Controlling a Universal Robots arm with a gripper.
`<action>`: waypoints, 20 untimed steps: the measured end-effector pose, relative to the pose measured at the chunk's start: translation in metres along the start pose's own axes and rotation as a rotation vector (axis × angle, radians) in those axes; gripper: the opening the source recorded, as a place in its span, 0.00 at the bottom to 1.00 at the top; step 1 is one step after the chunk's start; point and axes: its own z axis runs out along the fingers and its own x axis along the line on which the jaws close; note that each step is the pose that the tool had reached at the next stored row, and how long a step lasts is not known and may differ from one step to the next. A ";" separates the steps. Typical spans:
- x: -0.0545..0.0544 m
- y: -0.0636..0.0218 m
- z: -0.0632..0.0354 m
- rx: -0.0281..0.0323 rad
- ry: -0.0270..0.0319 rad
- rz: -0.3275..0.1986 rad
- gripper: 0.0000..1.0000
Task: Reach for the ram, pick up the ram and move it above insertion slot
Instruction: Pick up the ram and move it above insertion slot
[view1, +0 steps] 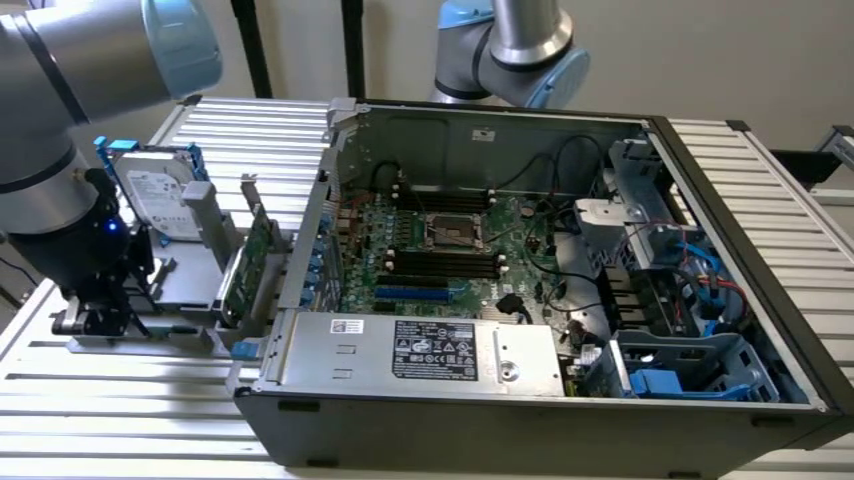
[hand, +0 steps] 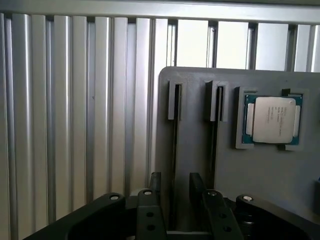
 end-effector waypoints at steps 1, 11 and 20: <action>0.000 0.0000 0.0019 0.0000 0.0000 0.000 0.36; 0.000 0.0013 0.0123 0.0000 0.0000 0.000 0.36; 0.000 0.0019 0.0147 -0.0002 0.0002 0.000 0.16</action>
